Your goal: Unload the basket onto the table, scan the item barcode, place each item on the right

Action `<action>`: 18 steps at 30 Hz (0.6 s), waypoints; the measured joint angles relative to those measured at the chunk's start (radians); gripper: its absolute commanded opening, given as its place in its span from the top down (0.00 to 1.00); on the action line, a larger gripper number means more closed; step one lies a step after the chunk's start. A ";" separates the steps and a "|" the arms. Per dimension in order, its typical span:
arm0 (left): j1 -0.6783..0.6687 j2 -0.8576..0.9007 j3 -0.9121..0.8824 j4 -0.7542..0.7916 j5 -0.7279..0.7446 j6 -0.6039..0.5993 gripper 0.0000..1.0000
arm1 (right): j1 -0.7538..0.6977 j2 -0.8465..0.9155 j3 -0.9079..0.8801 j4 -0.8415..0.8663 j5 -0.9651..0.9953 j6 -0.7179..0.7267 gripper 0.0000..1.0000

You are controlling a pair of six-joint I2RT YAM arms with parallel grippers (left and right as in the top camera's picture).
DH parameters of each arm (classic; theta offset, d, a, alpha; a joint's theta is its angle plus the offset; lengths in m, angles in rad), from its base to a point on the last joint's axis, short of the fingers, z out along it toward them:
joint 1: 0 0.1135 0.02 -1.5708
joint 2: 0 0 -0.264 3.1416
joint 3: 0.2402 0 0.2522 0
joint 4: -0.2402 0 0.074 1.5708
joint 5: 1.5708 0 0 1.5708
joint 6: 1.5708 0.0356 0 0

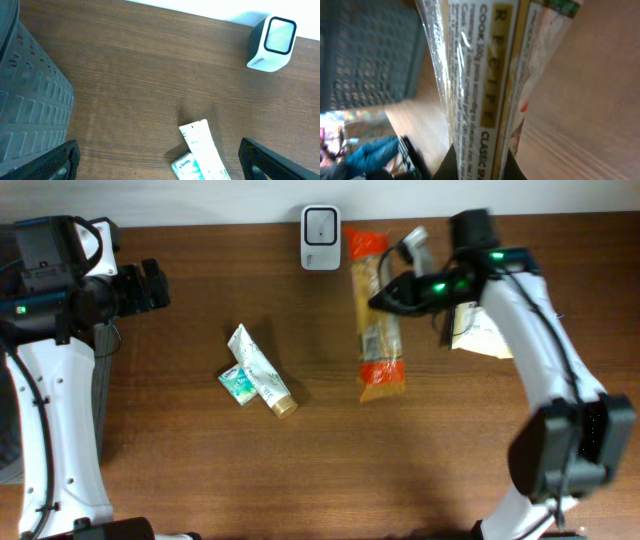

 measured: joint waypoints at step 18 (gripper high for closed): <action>0.000 0.000 0.000 0.000 0.000 0.000 0.01 | 0.330 -0.068 0.485 0.132 0.839 0.018 0.96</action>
